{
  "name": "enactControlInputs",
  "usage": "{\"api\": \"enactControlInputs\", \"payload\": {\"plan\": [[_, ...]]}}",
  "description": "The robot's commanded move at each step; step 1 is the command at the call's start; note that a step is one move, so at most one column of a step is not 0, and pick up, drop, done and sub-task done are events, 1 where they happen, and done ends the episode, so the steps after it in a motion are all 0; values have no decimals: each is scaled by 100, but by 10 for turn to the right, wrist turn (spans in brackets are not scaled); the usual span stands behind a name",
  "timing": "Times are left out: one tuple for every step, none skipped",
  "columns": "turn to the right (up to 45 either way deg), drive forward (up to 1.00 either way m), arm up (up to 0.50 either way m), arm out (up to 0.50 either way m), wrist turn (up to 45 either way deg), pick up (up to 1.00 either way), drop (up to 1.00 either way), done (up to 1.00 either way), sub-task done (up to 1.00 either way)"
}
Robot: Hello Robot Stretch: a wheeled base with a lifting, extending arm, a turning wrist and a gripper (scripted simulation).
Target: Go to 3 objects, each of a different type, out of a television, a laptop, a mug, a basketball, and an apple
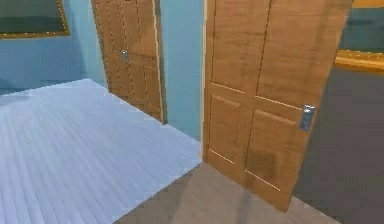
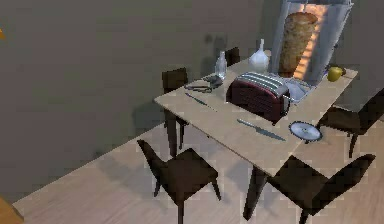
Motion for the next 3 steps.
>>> {"api": "enactControlInputs", "payload": {"plan": [[30, 0, 0, 0, 0, 0, 0, 0, 0], [0, 25, 0, 0, 0, 0, 0, 0, 0], [-450, 0, 0, 0, 0, 0, 0, 0, 0]]}}
